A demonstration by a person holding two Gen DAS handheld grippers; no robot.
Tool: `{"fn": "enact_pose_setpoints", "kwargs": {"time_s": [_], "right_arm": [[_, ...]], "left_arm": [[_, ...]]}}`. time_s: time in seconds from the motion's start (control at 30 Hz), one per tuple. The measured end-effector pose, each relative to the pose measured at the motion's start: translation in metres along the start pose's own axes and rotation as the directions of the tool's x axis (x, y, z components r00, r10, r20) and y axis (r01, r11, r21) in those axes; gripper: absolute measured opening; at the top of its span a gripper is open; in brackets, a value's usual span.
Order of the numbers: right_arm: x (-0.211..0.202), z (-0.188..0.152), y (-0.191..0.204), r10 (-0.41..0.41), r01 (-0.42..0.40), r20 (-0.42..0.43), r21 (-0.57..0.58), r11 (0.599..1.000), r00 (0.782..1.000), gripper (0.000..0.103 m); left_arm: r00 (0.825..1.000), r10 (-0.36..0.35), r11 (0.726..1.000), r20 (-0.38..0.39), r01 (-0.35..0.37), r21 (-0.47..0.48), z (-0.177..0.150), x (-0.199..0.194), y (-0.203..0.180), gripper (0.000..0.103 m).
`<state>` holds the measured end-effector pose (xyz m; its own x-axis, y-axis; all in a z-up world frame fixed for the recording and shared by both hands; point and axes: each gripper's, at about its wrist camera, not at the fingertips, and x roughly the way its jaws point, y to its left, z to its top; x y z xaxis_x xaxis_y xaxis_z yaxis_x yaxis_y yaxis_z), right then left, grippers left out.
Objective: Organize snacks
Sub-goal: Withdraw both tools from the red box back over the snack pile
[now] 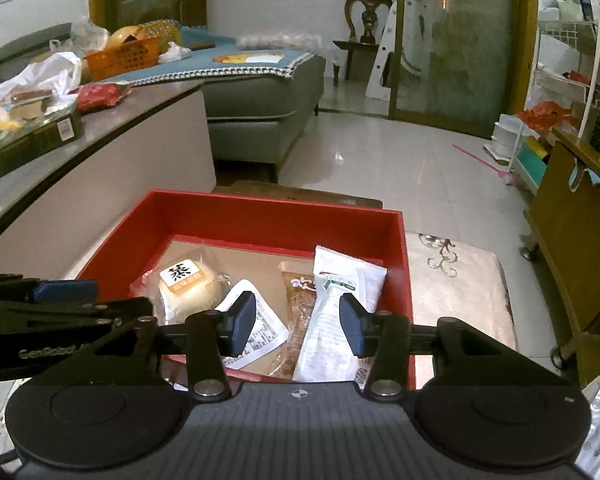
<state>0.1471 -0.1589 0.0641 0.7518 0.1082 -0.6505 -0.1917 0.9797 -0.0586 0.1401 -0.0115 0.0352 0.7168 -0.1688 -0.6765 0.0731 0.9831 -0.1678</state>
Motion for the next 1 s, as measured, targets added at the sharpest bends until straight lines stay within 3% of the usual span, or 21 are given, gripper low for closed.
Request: {"fn": "enact_pose_setpoints", "kwargs": {"time_s": [0.13,0.3,0.43,0.53,0.73,0.83,1.0], "right_arm": [[-0.007,-0.006,-0.002,0.010,-0.010,-0.008,0.000,1.000,1.000,0.055],[-0.015,-0.014,-0.004,0.027,-0.027,-0.025,0.006,1.000,0.999,0.057],[-0.021,-0.025,0.001,0.043,-0.043,-0.051,0.000,0.999,0.998,0.060],[-0.025,-0.031,0.006,0.058,-0.058,-0.073,-0.011,0.998,0.996,0.060],[-0.032,-0.039,0.013,0.078,-0.081,-0.084,-0.038,0.996,0.993,0.063],[-0.034,-0.041,0.011,0.083,-0.087,-0.085,-0.042,0.995,0.993,0.063],[-0.032,-0.044,0.007,0.086,-0.090,-0.095,-0.033,0.995,0.992,0.064]], "left_arm": [[1.000,-0.009,1.000,-0.019,0.009,-0.019,-0.007,-0.008,0.011,0.053],[0.994,-0.084,0.994,-0.069,0.078,-0.082,-0.017,-0.018,0.032,0.056],[0.988,-0.100,0.986,-0.116,0.083,-0.147,-0.031,-0.022,0.045,0.065],[0.984,-0.076,0.983,-0.159,0.048,-0.175,-0.038,-0.014,0.055,0.073],[0.987,-0.010,0.961,-0.160,-0.035,-0.275,-0.040,0.015,0.094,0.073],[0.984,-0.056,0.948,-0.166,0.000,-0.320,-0.041,0.031,0.110,0.073],[0.981,-0.108,0.973,-0.160,0.071,-0.218,-0.045,0.042,0.105,0.075]]}}
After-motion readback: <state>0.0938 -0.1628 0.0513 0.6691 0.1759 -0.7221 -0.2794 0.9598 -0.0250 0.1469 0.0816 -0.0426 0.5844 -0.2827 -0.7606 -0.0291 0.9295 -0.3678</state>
